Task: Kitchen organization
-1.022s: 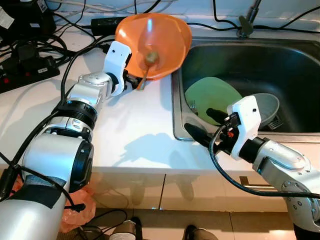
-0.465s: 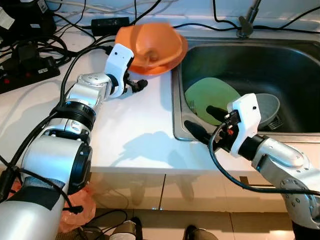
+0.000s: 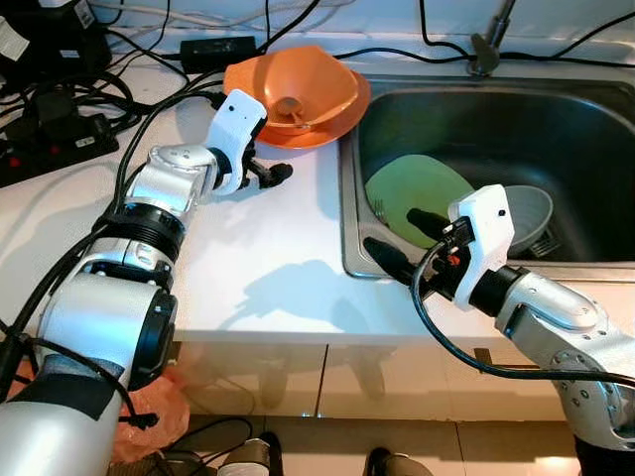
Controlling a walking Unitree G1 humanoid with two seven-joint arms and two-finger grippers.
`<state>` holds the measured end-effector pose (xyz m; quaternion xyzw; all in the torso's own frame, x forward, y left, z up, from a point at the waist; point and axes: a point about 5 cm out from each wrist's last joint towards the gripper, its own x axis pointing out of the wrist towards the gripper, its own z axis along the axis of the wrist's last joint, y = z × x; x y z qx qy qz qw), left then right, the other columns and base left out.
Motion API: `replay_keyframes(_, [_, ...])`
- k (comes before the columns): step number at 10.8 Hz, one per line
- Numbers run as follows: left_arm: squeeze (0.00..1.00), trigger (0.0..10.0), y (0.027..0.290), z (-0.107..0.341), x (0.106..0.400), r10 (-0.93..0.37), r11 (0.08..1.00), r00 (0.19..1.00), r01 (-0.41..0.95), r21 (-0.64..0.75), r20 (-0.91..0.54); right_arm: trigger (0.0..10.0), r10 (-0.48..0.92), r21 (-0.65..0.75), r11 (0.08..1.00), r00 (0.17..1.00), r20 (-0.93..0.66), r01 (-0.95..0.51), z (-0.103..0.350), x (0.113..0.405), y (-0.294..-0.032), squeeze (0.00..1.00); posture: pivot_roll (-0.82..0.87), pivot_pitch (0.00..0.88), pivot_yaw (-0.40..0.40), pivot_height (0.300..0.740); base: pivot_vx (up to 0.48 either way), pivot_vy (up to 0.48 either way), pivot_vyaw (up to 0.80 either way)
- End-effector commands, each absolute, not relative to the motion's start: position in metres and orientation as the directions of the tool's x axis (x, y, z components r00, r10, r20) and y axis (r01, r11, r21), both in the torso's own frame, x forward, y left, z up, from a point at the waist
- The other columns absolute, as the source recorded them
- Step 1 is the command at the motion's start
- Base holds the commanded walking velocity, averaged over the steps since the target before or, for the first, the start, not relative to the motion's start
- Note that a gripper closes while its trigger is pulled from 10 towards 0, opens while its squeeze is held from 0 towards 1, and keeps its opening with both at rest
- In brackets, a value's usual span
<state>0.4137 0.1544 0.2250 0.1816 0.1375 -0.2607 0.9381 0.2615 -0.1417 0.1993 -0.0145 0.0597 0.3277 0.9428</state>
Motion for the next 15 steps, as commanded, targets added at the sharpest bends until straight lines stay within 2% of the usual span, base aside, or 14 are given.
replay_keyframes(1, [0.0,10.0,0.159,0.2,0.408,-0.419,0.779,0.784,0.569,0.262,-0.458,10.0,0.615,0.007,0.786,0.781,-0.113,-0.618,0.201,0.263,-0.142,0.0,-0.02,0.154,0.021,0.74,0.0,0.0,0.0])
replay_keyframes(3, [0.0,10.0,0.144,0.212,0.407,-0.504,0.728,0.772,0.621,0.291,-0.389,10.0,0.612,0.014,0.789,0.784,-0.107,-0.614,0.2,0.264,-0.142,0.0,-0.02,0.154,0.02,0.74,0.0,0.0,0.0])
replay_keyframes(5, [0.0,10.0,0.136,0.224,0.407,-0.535,0.721,0.773,0.628,0.293,-0.34,10.0,0.609,0.017,0.791,0.786,-0.103,-0.611,0.201,0.265,-0.142,0.0,-0.02,0.154,0.023,0.74,0.0,0.0,0.0])
replay_keyframes(9, [0.0,10.0,0.121,0.237,0.41,-0.575,0.739,0.795,0.605,0.296,-0.191,10.0,0.605,0.02,0.795,0.79,-0.101,-0.606,0.2,0.264,-0.142,0.0,-0.03,0.157,0.034,0.74,0.0,0.0,0.0])
replay_keyframes(11, [0.0,10.0,0.117,0.241,0.412,-0.576,0.765,0.805,0.592,0.253,-0.142,10.0,0.601,0.025,0.798,0.793,-0.1,-0.602,0.2,0.264,-0.143,0.0,-0.03,0.161,0.038,0.74,0.0,0.0,0.0])
replay_keyframes(15, [0.0,10.0,0.111,0.235,0.415,-0.56,0.795,0.821,0.569,0.211,-0.108,10.0,0.596,0.025,0.802,0.796,-0.104,-0.597,0.201,0.261,-0.145,0.0,-0.07,0.176,0.034,0.74,0.0,0.0,0.0])
